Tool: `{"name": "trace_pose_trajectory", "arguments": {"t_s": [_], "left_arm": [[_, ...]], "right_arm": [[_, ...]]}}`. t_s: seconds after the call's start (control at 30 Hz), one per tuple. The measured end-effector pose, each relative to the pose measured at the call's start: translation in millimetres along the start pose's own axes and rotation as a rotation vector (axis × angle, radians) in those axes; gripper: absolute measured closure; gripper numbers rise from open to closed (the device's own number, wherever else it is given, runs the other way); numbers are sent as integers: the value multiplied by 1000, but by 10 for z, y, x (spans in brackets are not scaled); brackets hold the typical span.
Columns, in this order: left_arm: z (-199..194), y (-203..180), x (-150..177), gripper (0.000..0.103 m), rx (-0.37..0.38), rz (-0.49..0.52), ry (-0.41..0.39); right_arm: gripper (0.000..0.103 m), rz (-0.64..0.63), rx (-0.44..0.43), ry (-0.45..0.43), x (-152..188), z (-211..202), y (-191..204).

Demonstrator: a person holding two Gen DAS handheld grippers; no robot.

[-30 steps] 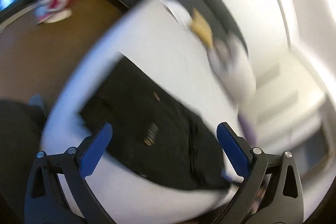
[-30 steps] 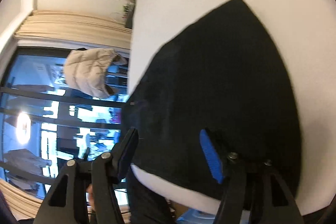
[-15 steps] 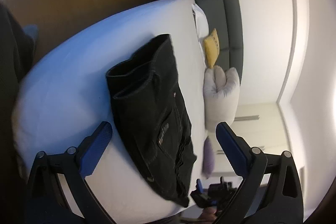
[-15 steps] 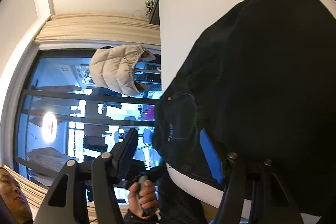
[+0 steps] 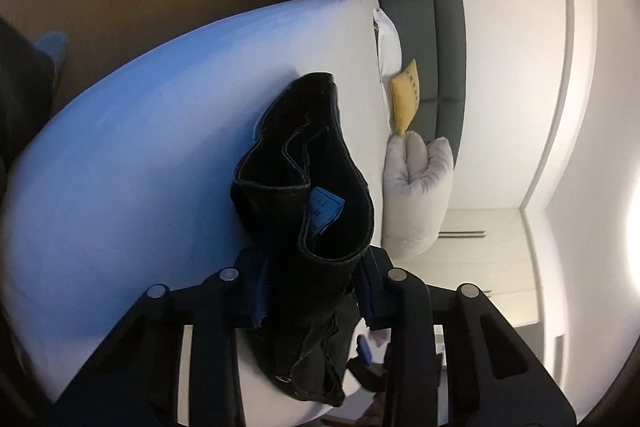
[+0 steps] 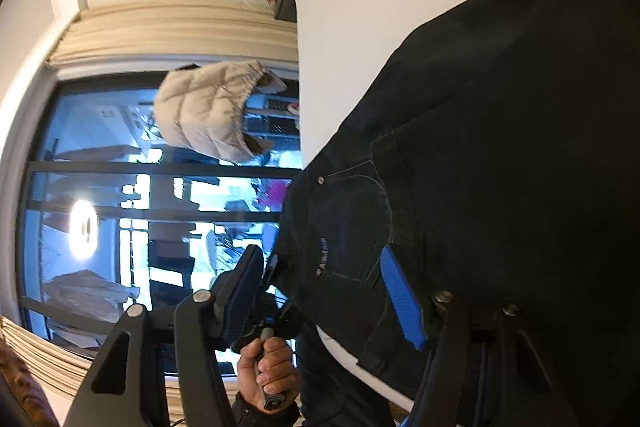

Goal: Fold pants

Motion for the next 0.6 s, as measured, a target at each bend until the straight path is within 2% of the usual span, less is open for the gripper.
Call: {"name": "trace_pose_trajectory", "arguments": {"t_s": [0.23, 0.33, 0.47, 0.6], "left_arm": [[6, -272, 33, 81, -26, 98, -2], [0, -417, 76, 81, -34, 150, 2], [17, -683, 175, 81, -49, 249, 11], [139, -1077, 393, 81, -70, 396, 33]], "right_arm": [[36, 13, 49, 74, -158, 356, -63], [40, 32, 167, 145, -122, 566, -257], [41, 49, 131, 68, -109, 518, -346], [40, 55, 132, 12, -87, 395, -300]]}}
Point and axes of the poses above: each gripper's, at about its wrist camera, not at the fingertips, and z roughly the way its jaws point, y to its left, x to its underside, the point moved 3 cm from there along z, roughly the way its jaws point, and after that the axes turned 7 degrees about -z, right-handed, at the moved point
